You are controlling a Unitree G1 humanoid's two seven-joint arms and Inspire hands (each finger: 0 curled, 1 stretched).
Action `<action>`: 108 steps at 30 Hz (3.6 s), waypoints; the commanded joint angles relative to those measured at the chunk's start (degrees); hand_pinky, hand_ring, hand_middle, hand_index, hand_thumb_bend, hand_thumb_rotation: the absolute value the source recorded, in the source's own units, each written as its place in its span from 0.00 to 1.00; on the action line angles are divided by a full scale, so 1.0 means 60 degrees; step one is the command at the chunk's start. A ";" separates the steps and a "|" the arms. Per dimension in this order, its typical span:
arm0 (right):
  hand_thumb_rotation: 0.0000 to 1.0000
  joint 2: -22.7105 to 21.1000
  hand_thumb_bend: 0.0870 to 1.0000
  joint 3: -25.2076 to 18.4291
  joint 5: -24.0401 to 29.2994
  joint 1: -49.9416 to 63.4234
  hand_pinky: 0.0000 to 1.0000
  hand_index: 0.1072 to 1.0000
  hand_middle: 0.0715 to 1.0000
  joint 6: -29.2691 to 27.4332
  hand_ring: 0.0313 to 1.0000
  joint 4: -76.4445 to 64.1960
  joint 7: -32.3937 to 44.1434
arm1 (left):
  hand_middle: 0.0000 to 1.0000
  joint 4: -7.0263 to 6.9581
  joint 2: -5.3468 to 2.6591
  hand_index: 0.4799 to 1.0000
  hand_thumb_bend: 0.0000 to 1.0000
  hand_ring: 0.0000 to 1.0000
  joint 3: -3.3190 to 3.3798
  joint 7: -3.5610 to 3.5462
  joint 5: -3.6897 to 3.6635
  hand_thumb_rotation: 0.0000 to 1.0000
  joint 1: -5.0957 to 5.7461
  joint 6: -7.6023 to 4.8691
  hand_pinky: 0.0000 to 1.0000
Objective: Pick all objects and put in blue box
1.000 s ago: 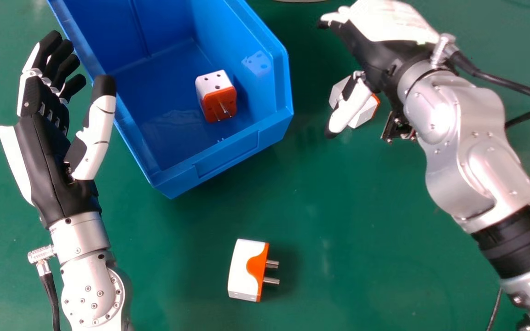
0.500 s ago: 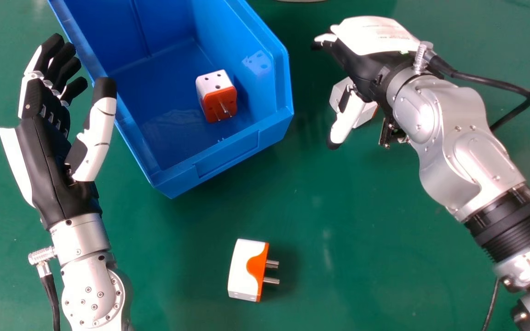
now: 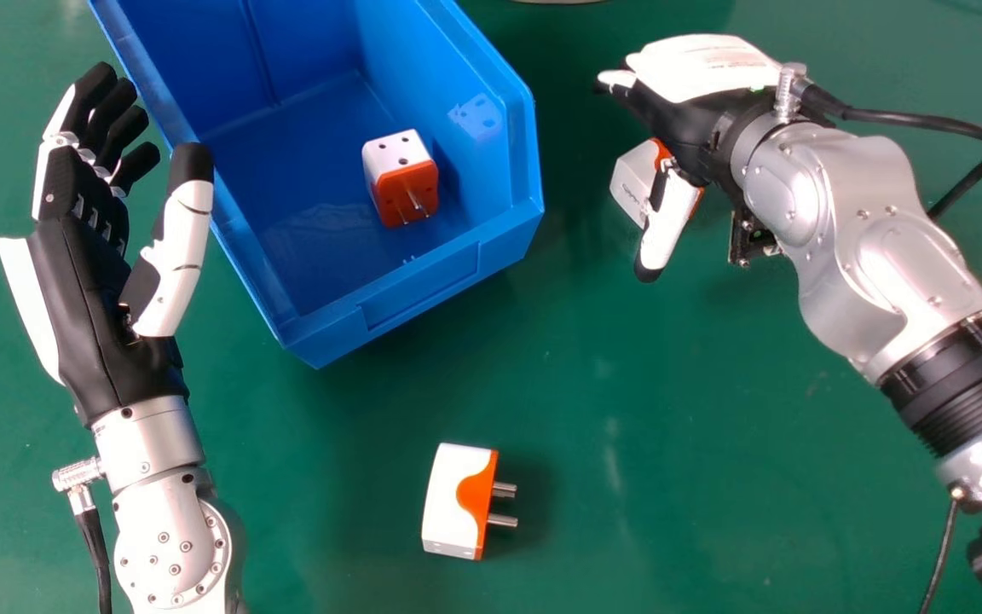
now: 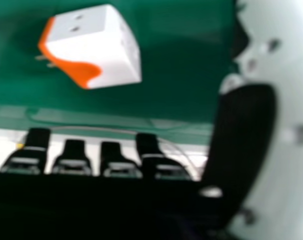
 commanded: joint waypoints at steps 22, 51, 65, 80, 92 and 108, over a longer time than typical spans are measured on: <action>0.02 -0.0489 0.83 0.0946 -0.1503 -0.0542 0.84 0.91 0.98 -0.2944 0.97 0.2208 -0.3101 | 0.83 -0.0037 -0.0020 0.63 0.67 0.81 -0.0073 0.0097 0.0145 0.46 -0.0197 -0.0186 0.78; 0.00 -0.0006 0.68 0.1746 -0.2000 -0.2034 0.81 0.90 0.97 -0.3408 0.97 0.5239 -0.4204 | 0.83 -0.0036 -0.0093 0.64 0.66 0.81 -0.0117 0.0040 0.0084 0.46 -0.0205 -0.0194 0.78; 0.00 0.0318 0.62 0.1835 -0.1771 -0.2418 0.74 0.87 0.94 -0.4218 0.93 0.6615 -0.5078 | 0.83 0.0194 -0.0063 0.63 0.67 0.81 -0.0062 0.0101 0.0111 0.46 -0.0264 -0.0299 0.78; 0.00 0.0812 0.66 0.2448 -0.1991 -0.2459 0.71 0.88 0.94 -0.4226 0.91 0.7680 -0.5013 | 0.83 0.0262 -0.0078 0.63 0.67 0.81 -0.0074 0.0112 0.0099 0.46 -0.0266 -0.0349 0.78; 0.00 0.0943 0.68 0.2809 -0.2031 -0.2437 0.72 0.88 0.94 -0.4073 0.91 0.7845 -0.5063 | 0.83 0.0218 -0.0068 0.63 0.67 0.81 -0.0075 0.0182 0.0138 0.46 -0.0216 -0.0401 0.78; 0.00 0.1080 0.72 0.2871 -0.1962 -0.2481 0.74 0.88 0.94 -0.3393 0.92 0.7921 -0.4971 | 0.82 0.0178 -0.0054 0.62 0.66 0.81 -0.0076 0.0100 0.0009 0.45 -0.0168 -0.0415 0.78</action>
